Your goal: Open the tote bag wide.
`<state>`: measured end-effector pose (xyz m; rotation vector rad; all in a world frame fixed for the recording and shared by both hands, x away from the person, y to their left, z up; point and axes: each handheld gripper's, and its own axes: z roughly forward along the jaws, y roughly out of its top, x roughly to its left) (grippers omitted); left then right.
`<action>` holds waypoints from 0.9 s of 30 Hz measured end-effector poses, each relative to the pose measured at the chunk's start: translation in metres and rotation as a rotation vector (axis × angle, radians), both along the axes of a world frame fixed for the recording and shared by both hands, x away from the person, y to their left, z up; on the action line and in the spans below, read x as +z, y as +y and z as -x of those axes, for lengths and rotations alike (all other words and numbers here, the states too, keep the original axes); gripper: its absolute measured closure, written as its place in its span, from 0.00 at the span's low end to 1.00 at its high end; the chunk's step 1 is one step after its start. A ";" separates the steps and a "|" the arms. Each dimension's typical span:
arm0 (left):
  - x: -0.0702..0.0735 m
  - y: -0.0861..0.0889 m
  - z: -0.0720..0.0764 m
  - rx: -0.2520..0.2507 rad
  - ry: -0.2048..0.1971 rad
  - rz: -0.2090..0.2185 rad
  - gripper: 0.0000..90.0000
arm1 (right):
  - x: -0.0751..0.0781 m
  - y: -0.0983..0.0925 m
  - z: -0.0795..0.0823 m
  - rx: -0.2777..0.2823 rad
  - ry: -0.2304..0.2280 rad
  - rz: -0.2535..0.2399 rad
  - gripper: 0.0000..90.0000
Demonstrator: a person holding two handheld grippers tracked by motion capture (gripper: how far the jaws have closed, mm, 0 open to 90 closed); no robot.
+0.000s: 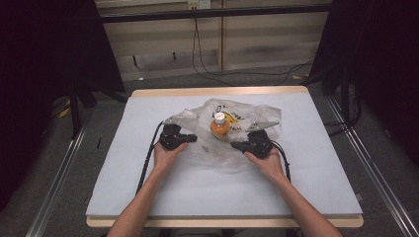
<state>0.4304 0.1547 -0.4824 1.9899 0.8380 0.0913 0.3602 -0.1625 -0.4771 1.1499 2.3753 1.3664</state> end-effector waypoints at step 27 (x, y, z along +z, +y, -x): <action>0.041 0.027 0.050 -0.110 -0.115 0.020 1.00 | 0.032 -0.011 0.009 -0.011 -0.060 -0.046 1.00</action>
